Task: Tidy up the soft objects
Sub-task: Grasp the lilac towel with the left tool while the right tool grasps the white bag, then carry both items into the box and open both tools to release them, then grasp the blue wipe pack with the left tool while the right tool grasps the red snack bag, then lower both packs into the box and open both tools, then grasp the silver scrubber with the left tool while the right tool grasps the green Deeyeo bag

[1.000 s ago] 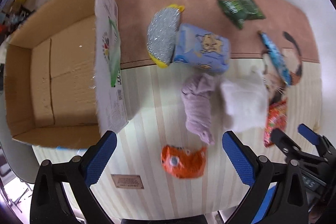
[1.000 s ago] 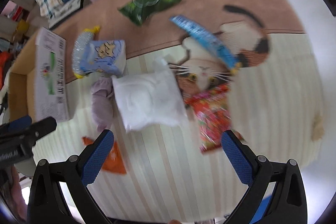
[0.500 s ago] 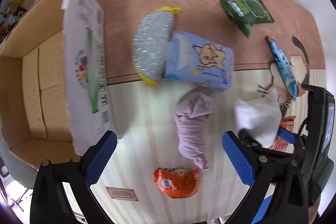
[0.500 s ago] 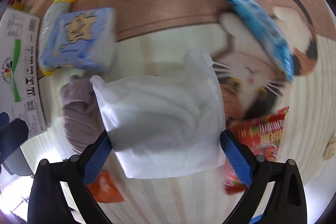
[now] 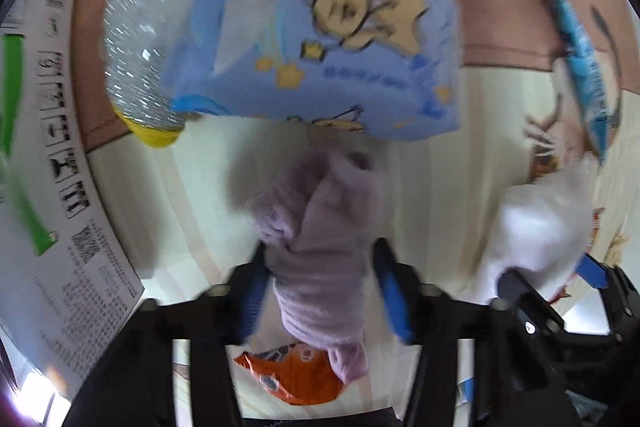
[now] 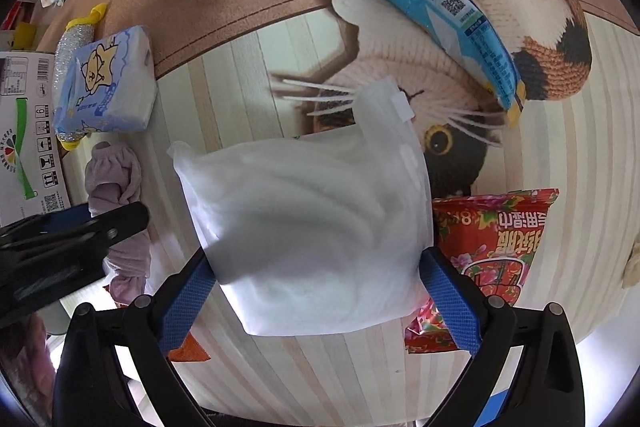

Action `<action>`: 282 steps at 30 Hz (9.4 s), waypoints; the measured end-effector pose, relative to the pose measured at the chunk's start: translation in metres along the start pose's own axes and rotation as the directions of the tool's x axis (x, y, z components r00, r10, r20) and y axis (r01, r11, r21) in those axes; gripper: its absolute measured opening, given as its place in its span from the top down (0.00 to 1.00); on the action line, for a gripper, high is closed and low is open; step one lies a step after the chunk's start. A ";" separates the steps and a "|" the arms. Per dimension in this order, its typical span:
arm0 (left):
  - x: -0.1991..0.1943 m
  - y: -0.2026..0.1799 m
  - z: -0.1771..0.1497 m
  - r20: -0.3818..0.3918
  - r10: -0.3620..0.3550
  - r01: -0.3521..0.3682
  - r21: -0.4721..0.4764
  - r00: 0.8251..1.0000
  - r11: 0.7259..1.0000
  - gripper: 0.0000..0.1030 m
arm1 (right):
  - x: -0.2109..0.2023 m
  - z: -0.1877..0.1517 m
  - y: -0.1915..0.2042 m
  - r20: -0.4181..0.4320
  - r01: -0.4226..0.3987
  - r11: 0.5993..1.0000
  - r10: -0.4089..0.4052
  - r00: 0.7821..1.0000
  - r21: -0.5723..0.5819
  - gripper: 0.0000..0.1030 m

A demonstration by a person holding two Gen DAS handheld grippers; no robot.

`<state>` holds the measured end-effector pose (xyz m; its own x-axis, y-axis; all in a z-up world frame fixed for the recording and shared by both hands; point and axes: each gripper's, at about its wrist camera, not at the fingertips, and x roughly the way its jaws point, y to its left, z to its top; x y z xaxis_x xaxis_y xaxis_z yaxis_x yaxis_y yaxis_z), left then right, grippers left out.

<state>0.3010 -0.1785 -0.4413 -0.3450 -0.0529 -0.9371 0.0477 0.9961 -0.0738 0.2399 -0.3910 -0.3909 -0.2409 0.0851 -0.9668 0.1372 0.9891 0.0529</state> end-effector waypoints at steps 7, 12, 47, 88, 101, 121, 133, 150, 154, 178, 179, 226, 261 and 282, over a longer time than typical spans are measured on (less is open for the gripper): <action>-0.024 -0.001 -0.012 0.067 0.020 -0.020 0.010 0.998 1.000 0.68 | 0.016 0.021 0.005 -0.013 0.046 0.999 -0.046 0.999 0.016 0.07; -0.069 -0.001 -0.042 0.152 -0.016 0.013 0.019 0.988 1.000 0.68 | -0.002 0.023 0.012 0.051 0.021 1.000 -0.022 0.998 0.018 0.24; -0.123 0.356 0.031 0.166 -0.189 0.214 -0.149 0.968 0.965 0.68 | -0.050 0.082 0.462 0.151 -0.037 0.970 0.075 0.986 -0.240 0.25; -0.195 0.345 -0.157 0.512 0.042 0.051 -0.166 0.858 0.985 0.02 | -0.117 -0.089 0.426 0.404 0.134 0.942 0.003 0.915 -0.309 0.00; -0.228 0.276 -0.203 0.592 0.084 0.007 -0.150 0.802 0.989 0.02 | -0.163 -0.136 0.359 0.468 -0.015 0.948 0.170 0.867 -0.317 0.00; -0.091 0.009 0.029 0.107 -0.219 0.227 -0.071 0.970 0.971 0.02 | -0.097 -0.017 -0.075 0.281 -0.069 0.909 -0.054 0.958 0.411 0.00; -0.026 0.010 0.099 -0.017 -0.174 0.150 -0.429 0.985 0.891 0.02 | -0.042 0.020 -0.125 0.207 -0.077 0.868 -0.030 0.978 0.490 0.00; -0.026 -0.021 0.023 0.053 -0.013 0.017 -0.085 0.999 0.996 0.02 | -0.015 0.002 -0.106 0.113 0.012 0.963 -0.044 0.993 0.269 0.00; -0.027 -0.008 0.024 0.060 -0.028 0.037 -0.140 0.998 0.990 0.02 | 0.000 0.002 -0.097 0.077 0.018 0.970 -0.038 0.996 0.241 0.00; -0.126 -0.011 -0.049 0.297 -0.133 0.133 0.021 0.946 0.991 0.58 | -0.042 -0.060 0.008 0.212 -0.072 0.987 0.040 0.976 0.143 0.54; -0.132 -0.001 -0.044 0.308 -0.141 0.139 0.029 0.941 0.990 0.58 | -0.049 -0.055 0.016 0.222 -0.086 0.989 0.058 0.973 0.119 0.54; -0.153 0.388 -0.017 0.315 -0.026 0.082 -0.164 0.949 0.983 0.13 | -0.045 0.002 0.421 0.112 0.021 0.958 0.012 0.994 -0.286 0.02; -0.224 0.297 -0.198 0.572 0.139 -0.019 -0.211 0.809 0.977 0.02 | -0.166 -0.120 0.358 0.366 -0.041 0.935 0.178 0.913 -0.352 0.00; -0.146 0.034 0.074 0.279 0.222 -0.301 0.282 0.934 0.911 0.02 | -0.145 0.099 0.040 0.273 -0.326 0.910 0.256 0.927 0.256 0.00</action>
<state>0.4226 -0.1421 -0.3326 -0.0502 0.1525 -0.9870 0.4115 0.9036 0.1187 0.3758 -0.3758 -0.2729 0.0742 0.2992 -0.9513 0.4494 0.8415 0.2997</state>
